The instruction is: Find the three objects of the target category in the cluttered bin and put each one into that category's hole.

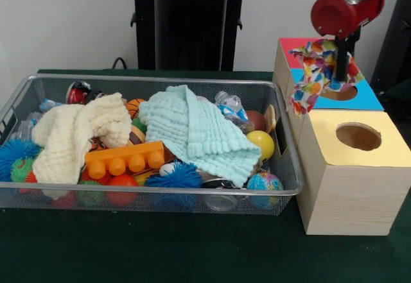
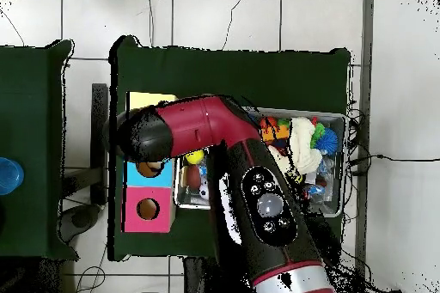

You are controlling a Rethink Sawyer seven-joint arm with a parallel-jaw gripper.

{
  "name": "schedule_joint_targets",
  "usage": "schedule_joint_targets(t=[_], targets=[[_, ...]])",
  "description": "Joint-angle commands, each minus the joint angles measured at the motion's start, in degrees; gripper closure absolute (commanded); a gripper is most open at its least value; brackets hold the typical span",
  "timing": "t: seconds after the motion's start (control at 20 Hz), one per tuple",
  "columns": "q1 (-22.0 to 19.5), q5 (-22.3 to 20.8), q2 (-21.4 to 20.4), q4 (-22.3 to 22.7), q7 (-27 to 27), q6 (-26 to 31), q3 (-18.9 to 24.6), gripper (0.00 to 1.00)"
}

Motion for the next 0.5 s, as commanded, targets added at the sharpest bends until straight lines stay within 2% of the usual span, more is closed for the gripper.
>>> schedule_joint_targets(t=[0.05, 0.35, 0.5], targets=[[3.7, 2.87, 2.23, -1.26, 19.64, 0.34, -6.07, 1.0], [8.0, 3.52, 5.89, -4.92, 23.0, -1.87, -8.55, 1.0], [9.2, 3.88, 6.73, -5.15, 24.25, -2.95, -9.77, 1.0]])
